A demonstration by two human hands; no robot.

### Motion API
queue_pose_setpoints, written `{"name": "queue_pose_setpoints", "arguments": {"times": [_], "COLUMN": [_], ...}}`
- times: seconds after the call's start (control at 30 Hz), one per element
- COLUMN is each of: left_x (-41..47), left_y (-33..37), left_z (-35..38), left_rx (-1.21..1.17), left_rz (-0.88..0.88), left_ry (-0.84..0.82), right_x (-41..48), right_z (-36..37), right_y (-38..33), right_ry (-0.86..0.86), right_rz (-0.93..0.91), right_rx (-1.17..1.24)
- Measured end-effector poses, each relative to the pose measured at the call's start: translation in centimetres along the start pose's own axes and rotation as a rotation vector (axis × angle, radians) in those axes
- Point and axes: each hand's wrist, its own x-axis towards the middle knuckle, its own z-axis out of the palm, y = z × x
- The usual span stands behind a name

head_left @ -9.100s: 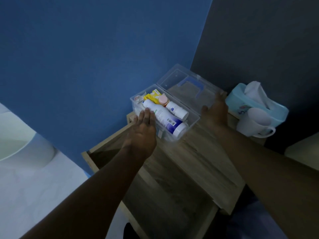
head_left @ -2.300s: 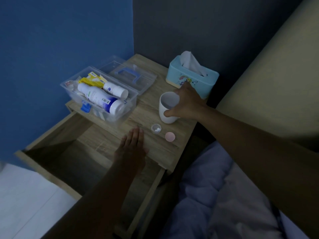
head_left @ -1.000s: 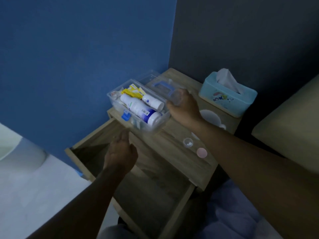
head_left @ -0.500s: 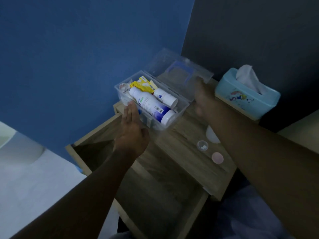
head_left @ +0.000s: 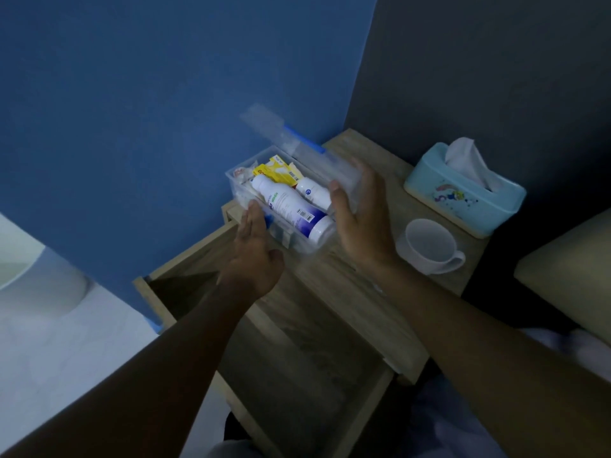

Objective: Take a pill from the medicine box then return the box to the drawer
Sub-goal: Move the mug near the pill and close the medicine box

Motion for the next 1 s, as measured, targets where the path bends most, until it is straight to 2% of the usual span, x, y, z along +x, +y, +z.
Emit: {"name": "queue_pose_setpoints", "arguments": {"times": [0.17, 0.3, 0.43, 0.5, 0.63, 1.0], "left_x": [-0.1, 0.3, 0.9, 1.3, 1.9, 1.4], "left_y": [-0.4, -0.8, -1.5, -1.7, -1.8, -1.3], "left_z": [0.3, 0.4, 0.7, 0.9, 1.0, 1.0], "left_rx": [-0.062, -0.103, -0.095, -0.169, -0.275, -0.231], "left_rz": [-0.039, -0.038, -0.042, -0.069, -0.190, -0.121], "left_ry": [0.039, 0.042, 0.047, 0.064, 0.199, 0.424], "right_x": [-2.9, -4.8, -4.7, -4.3, -4.1, -4.4], "right_z": [0.5, 0.9, 1.4, 1.7, 1.9, 2.2], "right_y": [0.3, 0.6, 0.0, -0.5, -0.5, 0.0], "right_ry": [-0.196, -0.273, -0.235, -0.239, -0.224, -0.184], "right_rz": [-0.279, -0.246, -0.351, -0.368, -0.353, -0.388], "right_rx": [-0.252, -0.448, -0.474, -0.467, -0.425, -0.430]}}
